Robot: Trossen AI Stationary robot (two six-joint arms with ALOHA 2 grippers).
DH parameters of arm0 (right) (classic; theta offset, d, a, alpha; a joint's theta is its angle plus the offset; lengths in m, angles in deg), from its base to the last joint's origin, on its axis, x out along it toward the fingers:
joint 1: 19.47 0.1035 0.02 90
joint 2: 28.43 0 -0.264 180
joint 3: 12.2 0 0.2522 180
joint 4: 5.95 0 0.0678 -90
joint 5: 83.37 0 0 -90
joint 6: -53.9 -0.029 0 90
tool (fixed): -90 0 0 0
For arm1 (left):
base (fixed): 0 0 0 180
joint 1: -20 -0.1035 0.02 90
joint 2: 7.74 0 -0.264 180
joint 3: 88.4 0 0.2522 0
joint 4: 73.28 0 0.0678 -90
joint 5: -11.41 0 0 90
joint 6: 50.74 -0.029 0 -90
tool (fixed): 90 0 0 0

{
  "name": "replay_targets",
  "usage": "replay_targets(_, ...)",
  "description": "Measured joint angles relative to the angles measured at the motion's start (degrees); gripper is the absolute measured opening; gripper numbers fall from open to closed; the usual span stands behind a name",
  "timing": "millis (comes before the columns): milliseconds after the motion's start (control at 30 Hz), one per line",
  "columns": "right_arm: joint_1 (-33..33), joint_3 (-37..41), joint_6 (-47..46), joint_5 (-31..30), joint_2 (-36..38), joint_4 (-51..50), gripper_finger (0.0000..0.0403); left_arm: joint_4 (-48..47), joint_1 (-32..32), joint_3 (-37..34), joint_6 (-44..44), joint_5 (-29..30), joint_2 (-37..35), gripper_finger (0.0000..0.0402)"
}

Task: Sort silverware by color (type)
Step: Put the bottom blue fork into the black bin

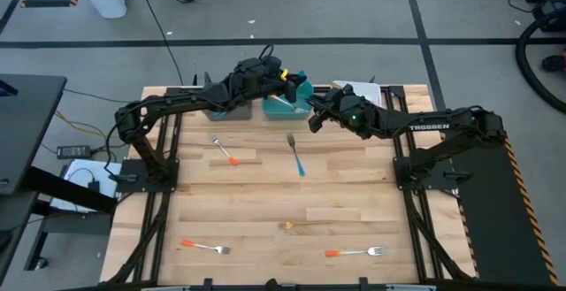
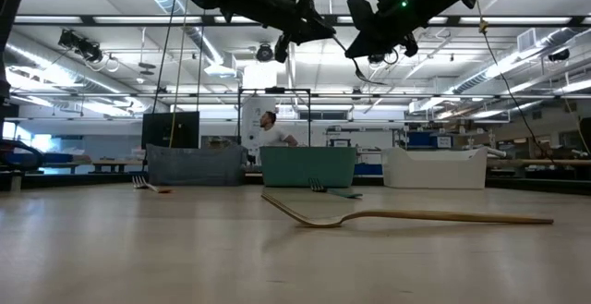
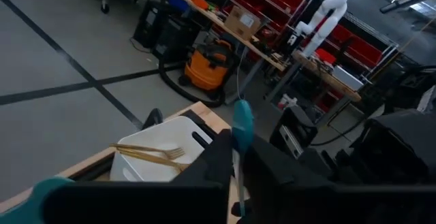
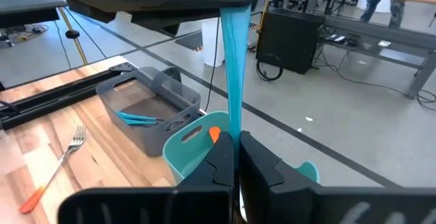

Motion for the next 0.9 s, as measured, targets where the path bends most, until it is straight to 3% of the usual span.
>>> replay_targets(100, -0.16, 0.00, -0.13, 0.29, 0.00, -0.02, 0.0010, 0.15, -0.10, 0.00, -1.31, -0.04, 0.00, 0.0013)
replay_targets(300, -1.20, 0.00, -2.63, 3.53, 0.00, 0.00, 0.0014, 0.14, -0.22, 0.00, -4.10, -0.16, -0.02, 0.0012)
replay_targets(533, -1.65, 0.00, -4.42, 5.02, 0.07, 0.53, 0.0055, -3.29, -2.46, 0.00, -9.58, 0.18, -1.39, 0.0012)
replay_targets(700, -1.70, 0.02, -4.14, 2.13, 1.84, -0.06, 0.0081, -18.81, -6.76, -0.02, -18.75, 3.40, -6.47, 0.0012)
replay_targets(900, -1.64, 0.02, -0.35, 1.83, 4.47, -0.16, 0.0085, -41.84, -13.84, 0.00, -32.42, 10.71, -12.49, 0.0012)
